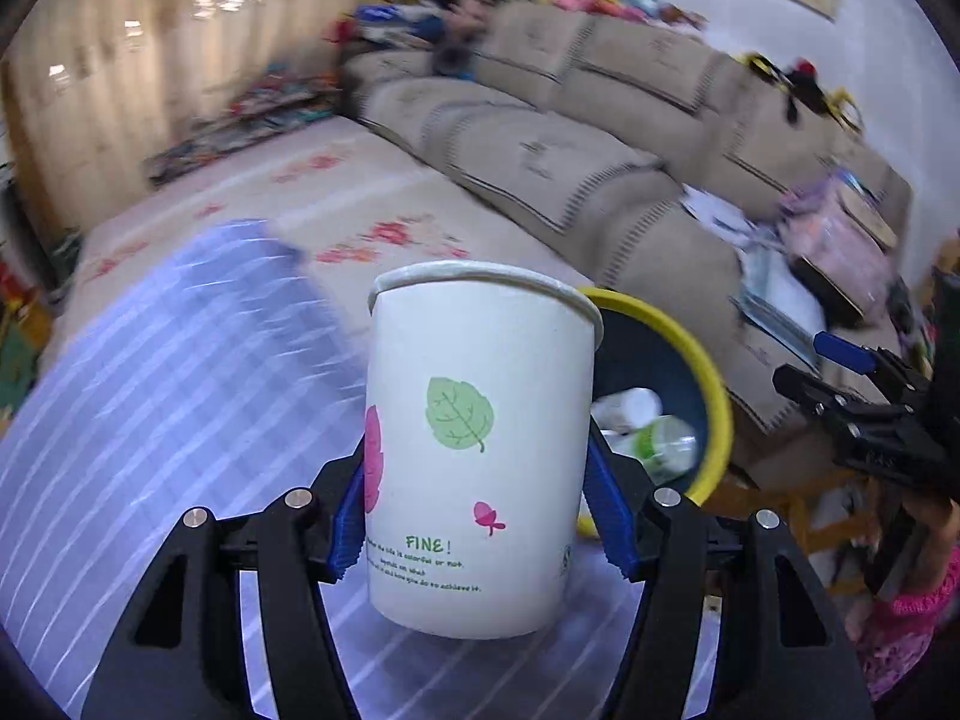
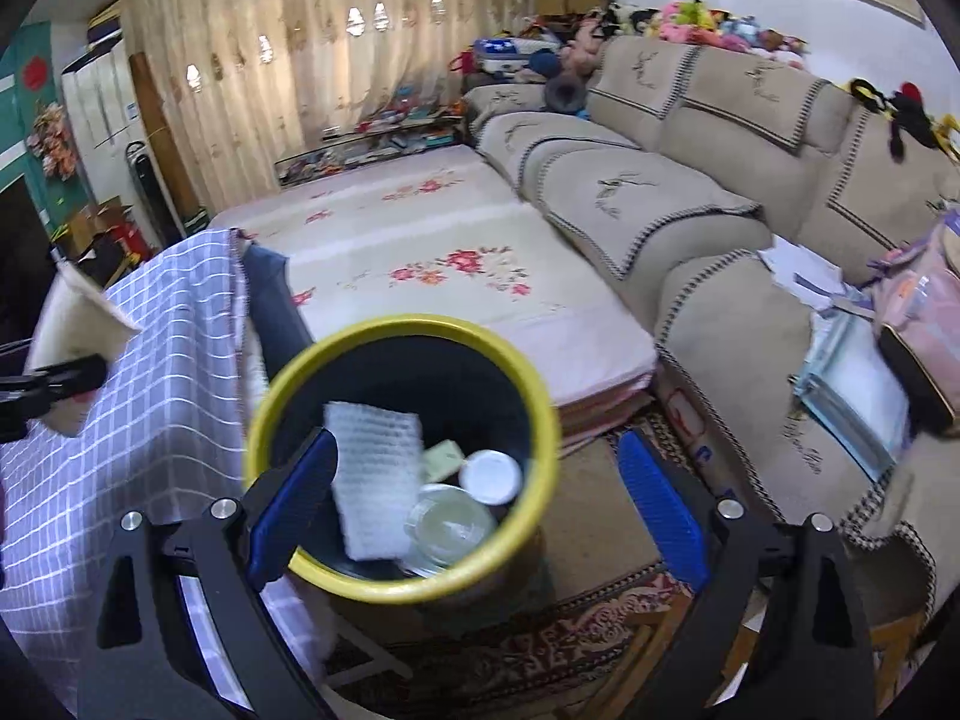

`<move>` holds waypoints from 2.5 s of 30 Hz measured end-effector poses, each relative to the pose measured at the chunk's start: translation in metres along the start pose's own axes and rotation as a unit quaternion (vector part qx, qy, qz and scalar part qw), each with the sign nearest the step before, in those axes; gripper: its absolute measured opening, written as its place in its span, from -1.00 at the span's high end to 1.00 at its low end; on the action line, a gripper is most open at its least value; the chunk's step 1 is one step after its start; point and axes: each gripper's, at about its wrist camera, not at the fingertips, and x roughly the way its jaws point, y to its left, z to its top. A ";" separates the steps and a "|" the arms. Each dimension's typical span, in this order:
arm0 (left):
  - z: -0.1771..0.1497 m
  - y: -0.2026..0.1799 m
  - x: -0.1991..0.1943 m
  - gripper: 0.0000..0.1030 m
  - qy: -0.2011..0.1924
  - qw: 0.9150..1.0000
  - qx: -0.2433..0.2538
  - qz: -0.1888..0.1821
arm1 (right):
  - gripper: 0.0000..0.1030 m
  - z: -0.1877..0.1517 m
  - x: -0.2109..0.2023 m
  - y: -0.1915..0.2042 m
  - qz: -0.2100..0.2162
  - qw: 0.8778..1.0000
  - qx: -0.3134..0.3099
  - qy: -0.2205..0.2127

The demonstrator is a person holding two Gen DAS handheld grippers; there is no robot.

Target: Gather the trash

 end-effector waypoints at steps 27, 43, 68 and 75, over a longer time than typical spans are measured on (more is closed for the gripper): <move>-0.094 0.013 -0.116 -0.91 -0.109 0.983 -0.096 0.115 | -0.80 -0.034 -0.050 0.042 0.098 0.994 -0.055 -0.011; -0.284 0.048 -0.341 -0.91 -0.220 0.899 -0.252 0.283 | -0.86 -0.056 -0.152 0.127 0.180 0.969 -0.144 -0.086; -0.322 -0.008 -0.374 -0.91 -0.255 0.883 -0.254 0.302 | -0.87 -0.078 -0.203 0.124 0.194 0.963 -0.140 -0.126; -0.318 -0.003 -0.370 -0.91 -0.252 0.884 -0.255 0.300 | -0.87 -0.077 -0.201 0.128 0.194 0.963 -0.141 -0.124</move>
